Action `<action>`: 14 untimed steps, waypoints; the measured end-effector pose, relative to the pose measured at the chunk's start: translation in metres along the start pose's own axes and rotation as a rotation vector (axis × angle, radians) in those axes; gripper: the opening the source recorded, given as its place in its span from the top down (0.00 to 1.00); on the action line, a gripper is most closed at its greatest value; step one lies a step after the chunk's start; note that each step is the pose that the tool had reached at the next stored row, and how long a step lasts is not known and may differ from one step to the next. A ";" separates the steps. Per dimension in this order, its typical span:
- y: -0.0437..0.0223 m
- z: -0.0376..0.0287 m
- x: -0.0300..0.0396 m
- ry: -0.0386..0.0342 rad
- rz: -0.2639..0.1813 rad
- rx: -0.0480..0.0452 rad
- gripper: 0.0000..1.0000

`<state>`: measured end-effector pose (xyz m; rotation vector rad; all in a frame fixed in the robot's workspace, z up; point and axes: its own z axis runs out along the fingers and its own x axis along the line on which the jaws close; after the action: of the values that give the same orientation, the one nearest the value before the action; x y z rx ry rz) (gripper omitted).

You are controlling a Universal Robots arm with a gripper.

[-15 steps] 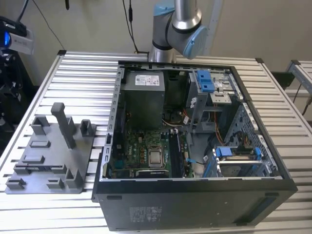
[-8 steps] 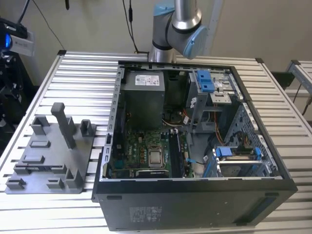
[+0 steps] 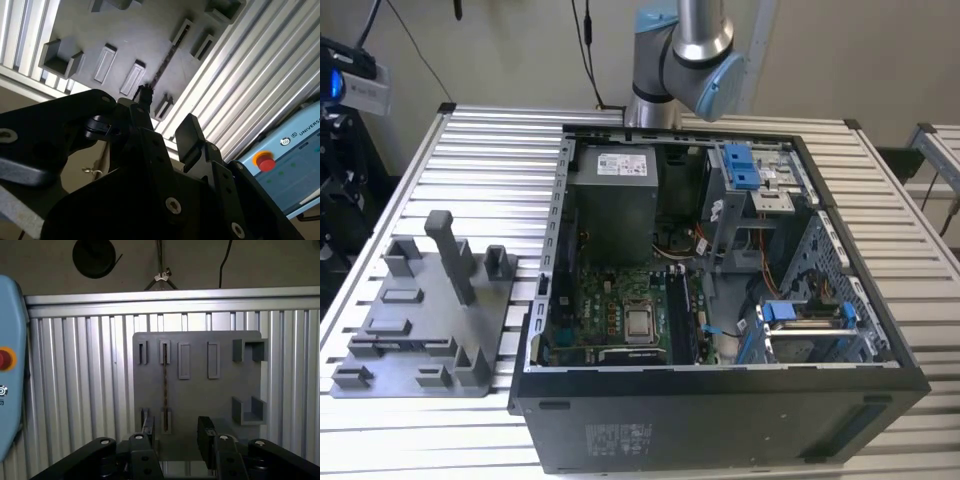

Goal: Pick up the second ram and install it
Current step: 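Pick up the second ram and move it above second insertion slot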

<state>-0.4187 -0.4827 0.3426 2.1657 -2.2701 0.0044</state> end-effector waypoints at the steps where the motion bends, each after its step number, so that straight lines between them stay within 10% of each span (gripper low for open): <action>1: 0.0000 0.0000 0.0000 0.0001 0.000 -0.0001 0.52; 14: 0.0000 0.0129 -0.0001 -0.0084 -0.025 -0.0003 0.52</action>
<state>-0.4187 -0.4827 0.3297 2.1979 -2.2472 -0.0051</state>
